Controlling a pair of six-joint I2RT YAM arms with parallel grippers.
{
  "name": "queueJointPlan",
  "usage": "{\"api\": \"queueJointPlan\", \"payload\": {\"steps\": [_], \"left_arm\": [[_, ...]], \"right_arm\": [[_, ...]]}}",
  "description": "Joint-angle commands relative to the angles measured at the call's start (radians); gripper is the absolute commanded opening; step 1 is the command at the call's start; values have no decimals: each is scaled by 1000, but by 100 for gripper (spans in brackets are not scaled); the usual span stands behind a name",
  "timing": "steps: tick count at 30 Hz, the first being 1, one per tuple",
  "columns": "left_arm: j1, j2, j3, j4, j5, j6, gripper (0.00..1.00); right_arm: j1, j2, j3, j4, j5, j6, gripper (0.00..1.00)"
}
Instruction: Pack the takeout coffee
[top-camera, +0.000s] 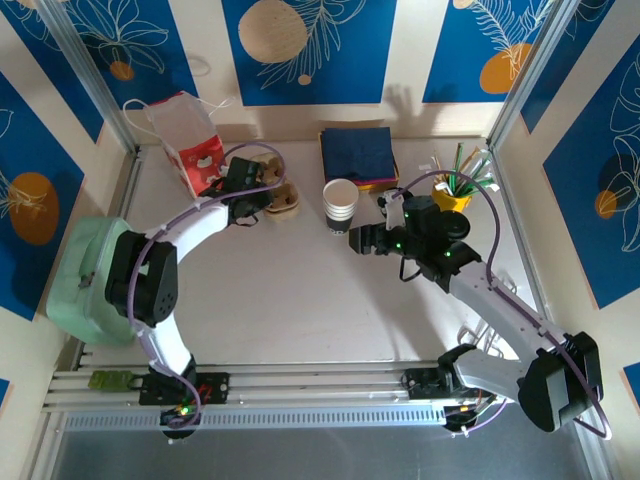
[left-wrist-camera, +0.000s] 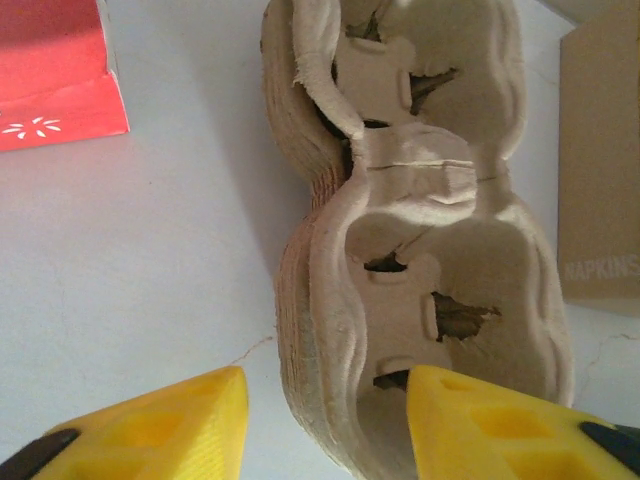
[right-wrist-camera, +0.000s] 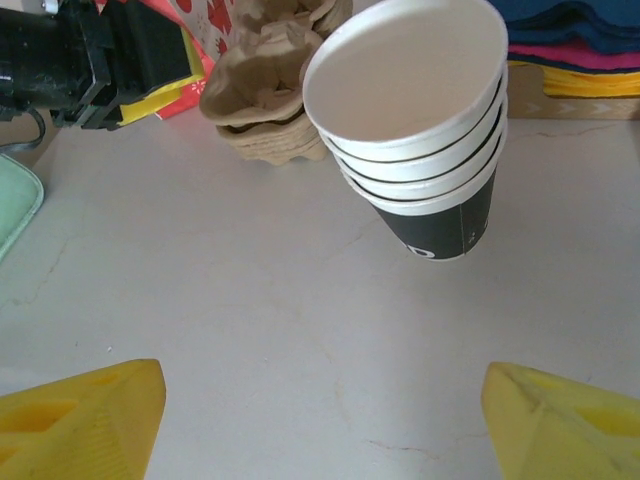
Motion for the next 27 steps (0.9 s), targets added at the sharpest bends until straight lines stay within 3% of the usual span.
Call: {"api": "queueJointPlan", "payload": {"steps": [1, 11, 27], "left_arm": [[16, 25, 34, 58, 36, 9, 42], [21, 53, 7, 154, 73, -8, 39], [22, 64, -4, 126, 3, -36, 46]], "right_arm": [[14, 9, 19, 1, 37, -28, 83], [22, 22, 17, 7, 45, -34, 83], [22, 41, 24, 0, 57, -37, 83]]}}
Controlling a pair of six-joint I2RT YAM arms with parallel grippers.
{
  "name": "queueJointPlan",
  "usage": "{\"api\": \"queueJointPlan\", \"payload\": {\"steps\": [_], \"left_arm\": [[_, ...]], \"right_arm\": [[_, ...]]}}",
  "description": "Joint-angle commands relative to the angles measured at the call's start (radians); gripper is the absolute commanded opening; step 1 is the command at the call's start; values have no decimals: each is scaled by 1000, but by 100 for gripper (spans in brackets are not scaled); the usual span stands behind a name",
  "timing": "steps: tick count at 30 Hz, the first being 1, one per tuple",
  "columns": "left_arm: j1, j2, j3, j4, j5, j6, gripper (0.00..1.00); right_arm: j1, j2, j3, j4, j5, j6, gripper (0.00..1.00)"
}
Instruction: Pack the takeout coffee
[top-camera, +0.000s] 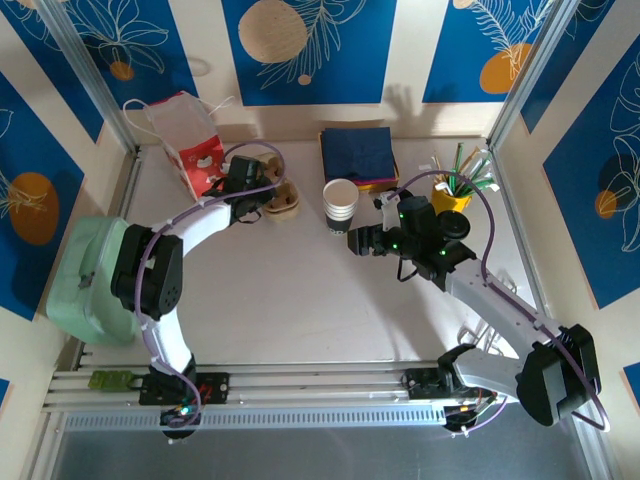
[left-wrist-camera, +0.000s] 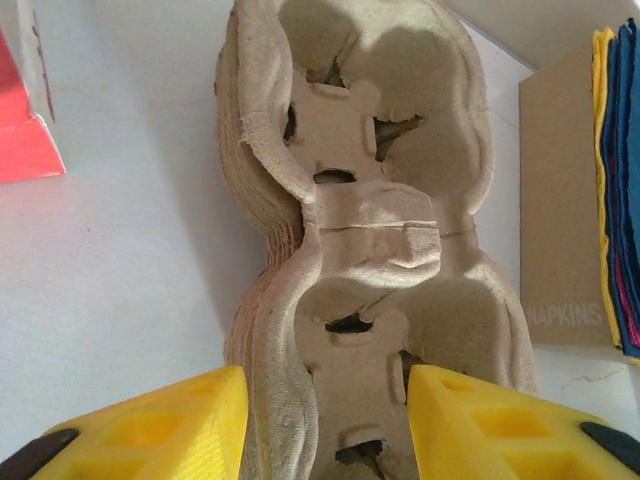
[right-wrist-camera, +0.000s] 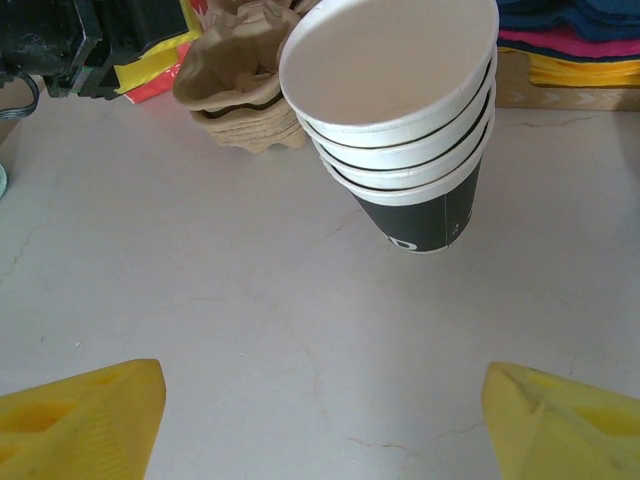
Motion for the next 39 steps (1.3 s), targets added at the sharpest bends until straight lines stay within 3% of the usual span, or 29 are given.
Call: {"api": "queueJointPlan", "payload": {"steps": [1, 10, 28, 39], "left_arm": [[12, 20, -6, -2, -15, -13, 46], [17, 50, 4, 5, 21, -34, 41], [42, -11, -64, 120, 80, -33, 15], [47, -53, -82, 174, 133, -53, 13]], "right_arm": [[7, 10, 23, 0, 17, -19, 83], [7, 17, 25, 0, 17, -21, 83], [7, 28, 35, -16, 20, -22, 83], [8, 34, 38, -19, 31, -23, 83]]}}
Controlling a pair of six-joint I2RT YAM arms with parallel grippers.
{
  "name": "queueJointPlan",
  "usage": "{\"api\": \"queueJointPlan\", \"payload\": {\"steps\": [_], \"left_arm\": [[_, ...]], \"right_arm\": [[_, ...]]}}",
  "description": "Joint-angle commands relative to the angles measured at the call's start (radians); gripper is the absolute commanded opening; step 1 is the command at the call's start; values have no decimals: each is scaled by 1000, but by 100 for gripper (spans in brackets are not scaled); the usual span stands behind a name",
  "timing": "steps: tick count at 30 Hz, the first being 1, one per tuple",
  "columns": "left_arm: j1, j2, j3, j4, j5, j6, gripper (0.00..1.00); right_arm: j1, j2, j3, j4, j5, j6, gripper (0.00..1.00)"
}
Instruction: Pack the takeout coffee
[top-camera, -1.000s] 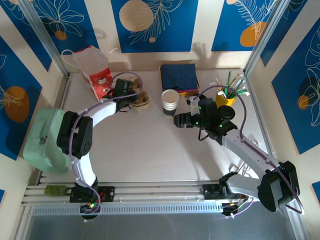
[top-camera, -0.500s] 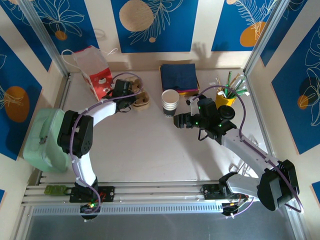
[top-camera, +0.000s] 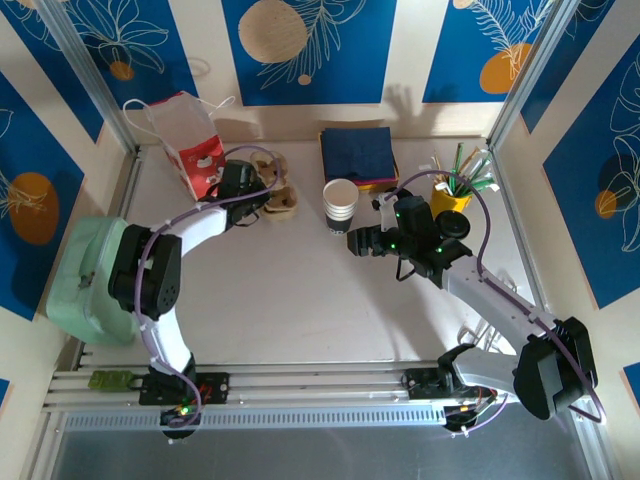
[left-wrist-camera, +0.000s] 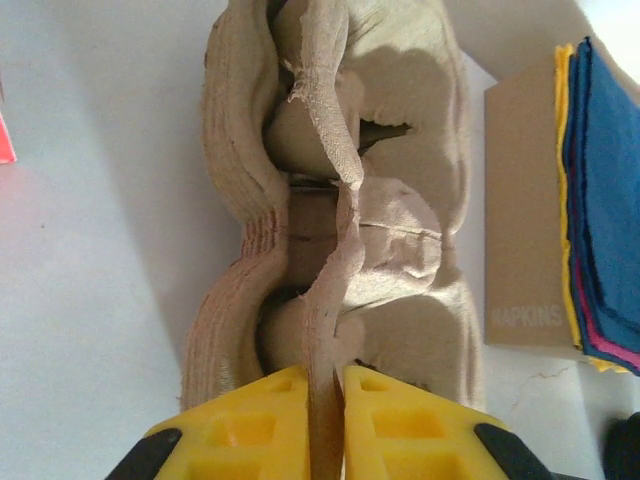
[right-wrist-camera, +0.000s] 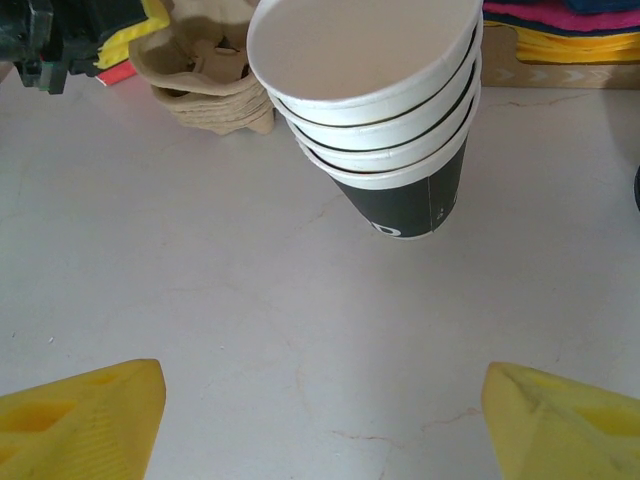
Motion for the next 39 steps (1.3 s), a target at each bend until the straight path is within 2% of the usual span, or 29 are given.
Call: {"api": "queueJointPlan", "payload": {"steps": [1, 15, 21, 25, 29, 39], "left_arm": [[14, -43, -1, 32, 30, -9, 13], [15, -149, 26, 17, 102, 31, 4], [17, -249, 31, -89, 174, 70, 4], [20, -317, 60, -219, 267, 132, 4], [23, -377, 84, -349, 391, 201, 4], [23, -528, 24, -552, 639, 311, 3]], "right_arm": [[7, 1, 34, -8, 9, -15, 83], [7, -2, 28, 3, -3, -8, 83], [7, -27, 15, 33, -52, -4, 83], [8, -55, 23, 49, -119, -23, 83], [27, -65, 91, -29, -144, -60, 83], [173, -10, 334, -253, -33, -110, 82]]}}
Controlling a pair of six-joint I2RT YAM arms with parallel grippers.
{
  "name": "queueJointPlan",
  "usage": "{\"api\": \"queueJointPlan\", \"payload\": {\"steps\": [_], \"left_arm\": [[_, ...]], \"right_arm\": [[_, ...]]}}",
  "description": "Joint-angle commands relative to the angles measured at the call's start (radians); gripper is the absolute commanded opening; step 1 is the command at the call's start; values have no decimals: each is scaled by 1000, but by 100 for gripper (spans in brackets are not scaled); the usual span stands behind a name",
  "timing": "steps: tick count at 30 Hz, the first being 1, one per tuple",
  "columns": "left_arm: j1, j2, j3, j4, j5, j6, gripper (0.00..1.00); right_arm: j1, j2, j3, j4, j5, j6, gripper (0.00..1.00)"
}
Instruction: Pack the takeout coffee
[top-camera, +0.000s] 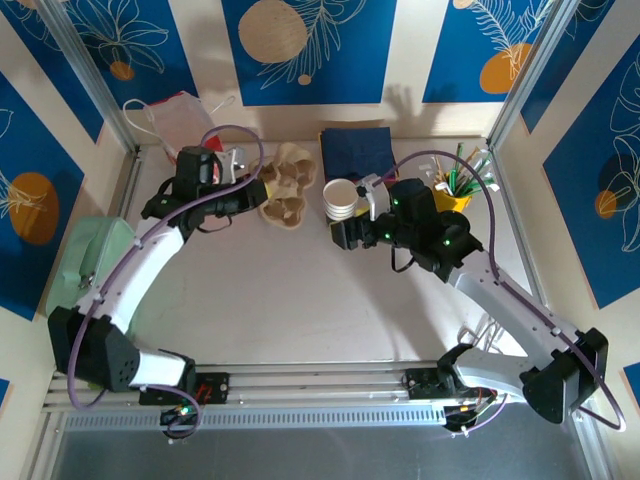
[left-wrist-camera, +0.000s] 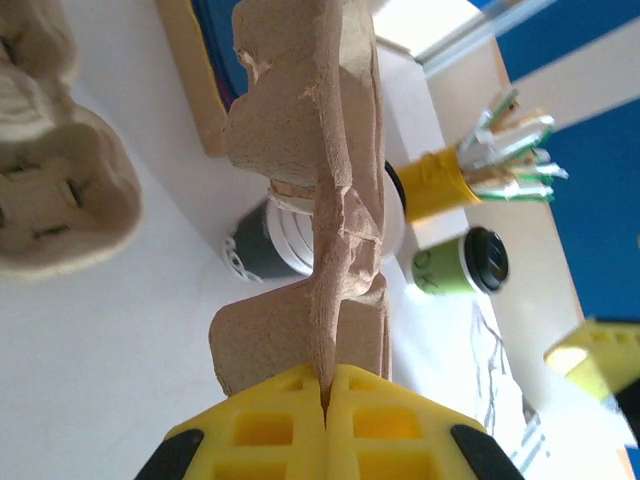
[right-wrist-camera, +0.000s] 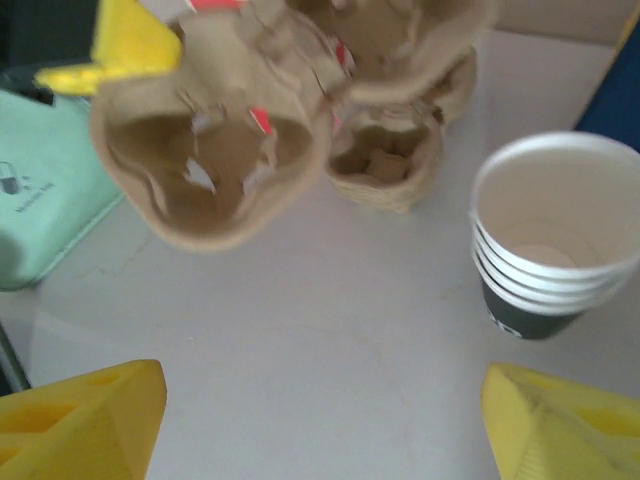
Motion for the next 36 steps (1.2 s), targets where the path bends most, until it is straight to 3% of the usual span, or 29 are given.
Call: {"api": "queueJointPlan", "payload": {"steps": [1, 8, 17, 36], "left_arm": [[12, -48, -20, -110, 160, 81, 3], [11, -88, -70, -189, 315, 163, 3], [11, -111, -100, -208, 392, 202, 3], [11, -111, -107, -180, 435, 218, 1]], "right_arm": [[63, 31, 97, -122, 69, -49, 82], [157, 155, 310, -310, 122, -115, 81], [233, 344, 526, -506, 246, -164, 81], [270, 471, 595, -561, 220, -188, 74]]}}
